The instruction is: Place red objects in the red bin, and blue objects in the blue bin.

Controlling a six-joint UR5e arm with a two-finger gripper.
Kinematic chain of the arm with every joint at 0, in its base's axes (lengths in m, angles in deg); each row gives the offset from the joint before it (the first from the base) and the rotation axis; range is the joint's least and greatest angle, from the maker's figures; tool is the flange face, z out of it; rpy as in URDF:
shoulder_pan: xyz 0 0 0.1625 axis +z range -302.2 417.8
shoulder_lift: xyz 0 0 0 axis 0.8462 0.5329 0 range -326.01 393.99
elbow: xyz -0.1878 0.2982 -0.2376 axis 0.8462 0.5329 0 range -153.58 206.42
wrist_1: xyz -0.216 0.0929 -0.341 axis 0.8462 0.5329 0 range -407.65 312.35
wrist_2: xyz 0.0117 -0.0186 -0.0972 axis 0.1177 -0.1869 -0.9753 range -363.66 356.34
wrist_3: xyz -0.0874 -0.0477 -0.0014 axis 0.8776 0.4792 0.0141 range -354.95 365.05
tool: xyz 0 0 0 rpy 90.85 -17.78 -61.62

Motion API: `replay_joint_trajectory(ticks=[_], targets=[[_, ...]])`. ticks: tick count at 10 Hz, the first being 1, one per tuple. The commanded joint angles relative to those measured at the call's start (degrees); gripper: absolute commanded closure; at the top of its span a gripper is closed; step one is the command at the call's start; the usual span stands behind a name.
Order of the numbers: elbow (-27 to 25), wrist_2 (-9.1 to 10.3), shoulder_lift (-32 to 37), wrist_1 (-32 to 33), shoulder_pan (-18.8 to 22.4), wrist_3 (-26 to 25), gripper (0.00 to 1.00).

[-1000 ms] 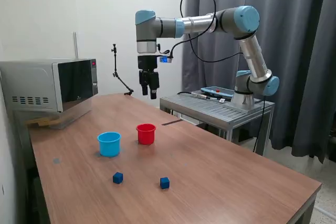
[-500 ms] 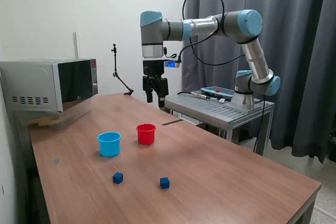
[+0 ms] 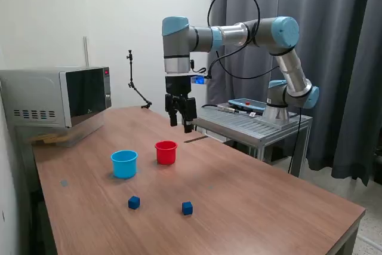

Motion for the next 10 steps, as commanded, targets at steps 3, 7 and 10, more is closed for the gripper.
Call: replay_joint_trajectory(ticks=[3, 7, 10], targets=[[4.68, 0.19, -4.47, 0.24, 3.01, -3.81, 0.00], [6.96, 0.36, -8.16, 0.77, 4.16, -8.13, 0.00], [8.99, 0.28, -11.33, 0.77, 5.56, -10.77, 0.00]])
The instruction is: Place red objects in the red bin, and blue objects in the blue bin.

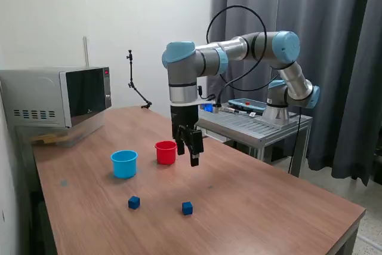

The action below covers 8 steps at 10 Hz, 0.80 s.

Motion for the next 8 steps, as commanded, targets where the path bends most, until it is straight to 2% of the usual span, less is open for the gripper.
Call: replay_joint_trajectory(ticks=[1, 3, 5, 8], targets=[[0.82, -0.03, -1.91, 0.03, 1.11, -0.77, 0.00], [1.26, -0.03, -3.57, 0.55, 1.64, -0.69, 0.00], [0.92, -0.20, -4.37, 3.96, 1.82, -0.86, 0.00], [-3.20, -0.82, -5.17, 10.73, 2.00, -2.43, 0.00]])
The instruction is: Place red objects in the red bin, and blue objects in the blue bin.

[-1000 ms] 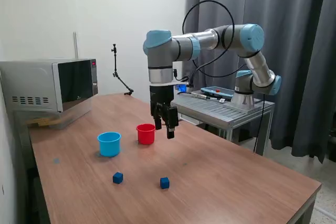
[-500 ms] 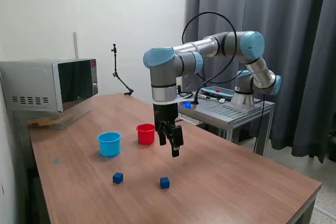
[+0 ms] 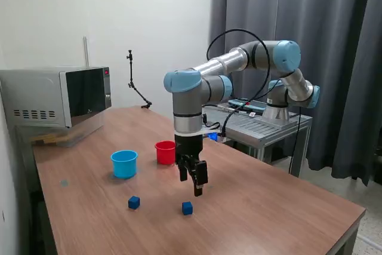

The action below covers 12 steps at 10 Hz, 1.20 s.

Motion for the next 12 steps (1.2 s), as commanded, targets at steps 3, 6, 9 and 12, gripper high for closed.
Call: replay_joint_trajectory(ticks=[3, 6, 9, 12], targets=[[-5.53, -3.17, -0.27, 6.40, 0.25, -3.60, 0.00], [-6.85, -6.44, -0.18, 10.52, 0.43, -6.42, 0.00], [-7.21, -6.18, -0.09, 11.07, 0.87, -6.16, 0.00], [-9.14, -6.00, 0.08, 12.65, 1.13, -3.02, 0.00]])
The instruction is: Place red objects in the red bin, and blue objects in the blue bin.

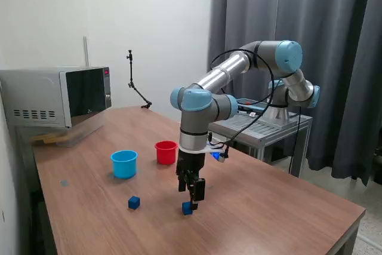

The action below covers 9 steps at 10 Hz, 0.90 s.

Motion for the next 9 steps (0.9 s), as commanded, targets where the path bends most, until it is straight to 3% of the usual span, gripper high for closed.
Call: replay_joint_trajectory(ticks=[1, 5, 9], targets=[[-2.06, 0.63, 0.17, 1.77, 0.19, 4.96, 0.00], [-3.04, 1.25, 0.44, 2.22, 0.10, 6.31, 0.00], [-3.48, 1.16, 0.53, 4.41, -0.08, 2.98, 0.00]])
